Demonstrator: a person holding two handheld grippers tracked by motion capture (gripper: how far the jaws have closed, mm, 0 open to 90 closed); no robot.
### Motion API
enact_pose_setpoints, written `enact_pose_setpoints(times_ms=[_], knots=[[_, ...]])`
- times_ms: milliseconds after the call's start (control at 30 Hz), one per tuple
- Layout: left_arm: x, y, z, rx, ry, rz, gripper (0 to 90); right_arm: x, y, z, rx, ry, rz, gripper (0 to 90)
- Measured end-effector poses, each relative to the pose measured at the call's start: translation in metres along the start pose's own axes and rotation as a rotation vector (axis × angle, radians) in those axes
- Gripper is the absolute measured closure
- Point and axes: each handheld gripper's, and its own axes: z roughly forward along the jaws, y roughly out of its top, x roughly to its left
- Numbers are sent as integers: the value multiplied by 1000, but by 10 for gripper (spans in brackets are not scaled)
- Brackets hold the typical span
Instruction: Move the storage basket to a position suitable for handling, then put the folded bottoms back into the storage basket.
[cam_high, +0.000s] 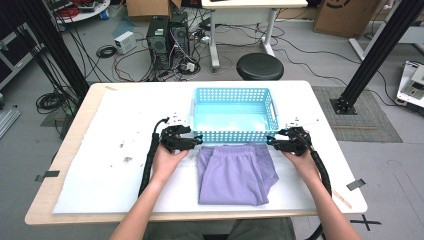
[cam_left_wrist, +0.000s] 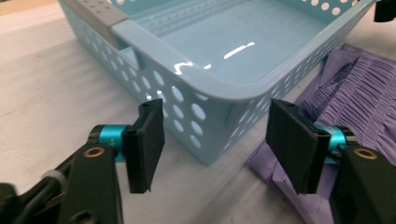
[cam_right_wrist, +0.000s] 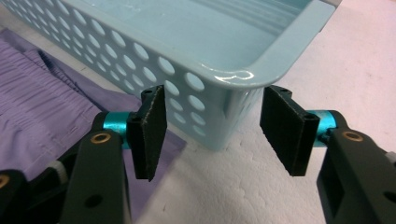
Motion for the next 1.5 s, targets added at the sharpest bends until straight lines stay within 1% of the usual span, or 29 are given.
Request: enact_pose_setpoints(times_ms=[33, 100, 167, 333, 400, 433, 467, 533, 567, 633, 667, 767, 833, 867, 900, 933, 967, 1000, 1033, 1067, 1100, 1133, 1167, 1233, 1333, 1400, 1433, 1500], knots=[[1, -2, -6, -13, 9, -1, 355, 0, 0, -1, -1, 2, 1, 412], [1, -4, -11, -20, 11, -8, 352, 0, -2, -5, -19, 3, -7, 401], [2, -7, -19, -20, 16, -3, 344, 1, -3, -9, -24, 0, -1, 398], [3, -18, -37, -55, 27, -8, 341, 6, -11, -19, -57, -9, -31, 397], [3, -24, -46, -80, 36, -4, 338, 9, -16, -23, -68, -11, -47, 402], [3, -28, -49, -86, 40, 1, 333, 11, -18, -26, -67, -9, -45, 405], [3, -30, -52, -91, 45, 4, 333, 12, -20, -29, -70, -10, -54, 408], [3, -35, -59, -92, 50, 15, 332, 13, -23, -35, -90, -19, -65, 407], [2, -38, -64, -99, 56, 18, 333, 13, -25, -37, -96, -17, -62, 403], [2, -42, -71, -115, 59, 21, 333, 12, -31, -41, -118, -5, -34, 406], [1, -44, -74, -123, 68, 25, 332, 11, -34, -42, -136, 1, -39, 405], [1, -46, -79, -132, 94, 50, 331, 7, -39, -45, -172, -2, -12, 384], [2, -46, -81, -138, 92, 50, 331, 4, -40, -46, -194, 0, 17, 370], [3, -47, -82, -137, 95, 49, 329, 2, -40, -46, -219, -2, 32, 362], [3, -48, -83, -138, 92, 52, 325, 0, -40, -46, -236, 4, 46, 355], [3, -49, -84, -147, 97, 53, 324, -2, -40, -45, -265, 18, 66, 345], [4, -51, -84, -151, 98, 47, 324, -3, -40, -45, -285, 31, 81, 326], [4, -51, -85, -149, 95, 39, 324, -4, -39, -45, -301, 46, 83, 324], [6, -53, -85, -154, 95, 24, 324, -4, -39, -45, -309, 47, 83, 324], [7, -53, -86, -150, 93, 25, 324, -3, -39, -46, -305, 37, 74, 324], [8, -53, -87, -161, 99, 17, 324, -3, -38, -46, -303, 28, 68, 316], [9, -53, -87, -163, 98, 14, 324, -1, -38, -46, -290, 1, 50, 297], [10, -53, -88, -170, 95, 9, 324, -1, -37, -46, -285, -2, 49, 283], [11, -52, -87, -173, 89, -2, 318, 0, -36, -46, -262, 8, 53, 277], [10, -52, -85, -158, 82, -15, 316, -1, -35, -44, -220, 25, 80, 240], [8, -53, -85, -155, 80, -6, 317, -1, -34, -44, -210, 37, 88, 210], [8, -53, -85, -160, 71, 0, 317, 0, -32, -45, -208, 36, 92, 208], [7, -52, -84, -171, 63, 0, 318, 3, -29, -47, -224, 30, 85, 207]])
